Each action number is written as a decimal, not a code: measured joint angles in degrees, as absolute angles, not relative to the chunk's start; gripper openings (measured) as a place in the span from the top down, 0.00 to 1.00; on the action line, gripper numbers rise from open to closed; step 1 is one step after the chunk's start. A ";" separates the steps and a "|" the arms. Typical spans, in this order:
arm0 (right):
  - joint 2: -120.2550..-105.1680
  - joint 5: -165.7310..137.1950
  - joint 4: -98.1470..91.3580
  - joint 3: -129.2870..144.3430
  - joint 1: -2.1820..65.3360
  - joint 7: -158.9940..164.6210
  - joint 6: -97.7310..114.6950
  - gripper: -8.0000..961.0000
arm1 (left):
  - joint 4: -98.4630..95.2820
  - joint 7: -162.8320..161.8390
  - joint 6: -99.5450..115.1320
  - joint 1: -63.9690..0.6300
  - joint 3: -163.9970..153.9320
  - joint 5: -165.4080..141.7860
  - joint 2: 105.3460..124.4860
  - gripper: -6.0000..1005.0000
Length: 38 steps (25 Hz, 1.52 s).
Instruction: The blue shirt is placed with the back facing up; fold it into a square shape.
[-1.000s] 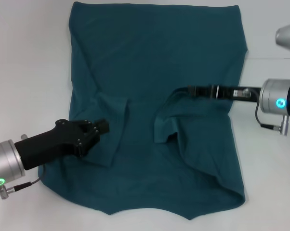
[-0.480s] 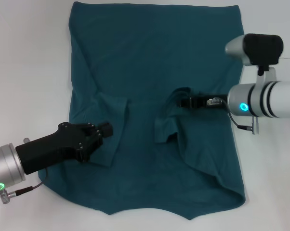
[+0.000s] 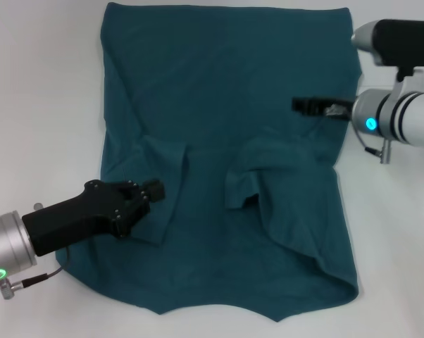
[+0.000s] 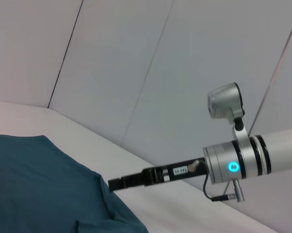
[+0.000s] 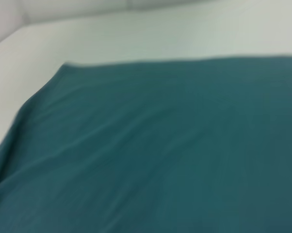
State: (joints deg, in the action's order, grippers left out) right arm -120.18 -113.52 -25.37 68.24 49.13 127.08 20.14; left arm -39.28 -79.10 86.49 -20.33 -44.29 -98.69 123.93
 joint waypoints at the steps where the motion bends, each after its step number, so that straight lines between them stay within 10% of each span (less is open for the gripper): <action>1: -120.16 -113.10 -26.43 68.25 48.50 127.07 19.76 0.51 | -39.29 -79.10 86.50 -20.40 -44.29 -98.69 123.93 0.92; 18: -119.78 -96.38 -54.20 68.82 31.14 104.49 62.75 0.51 | -47.68 -79.69 86.55 -19.87 -44.25 -107.20 123.43 0.89; 26: -119.89 -91.49 -64.92 58.29 18.83 102.87 71.08 0.29 | -58.43 -86.57 87.47 -18.74 -41.96 -106.75 123.90 0.73; 38: -120.09 -101.61 -63.15 58.33 19.81 99.42 71.58 0.19 | -68.65 -96.07 89.22 -19.81 -42.79 -115.60 123.72 0.56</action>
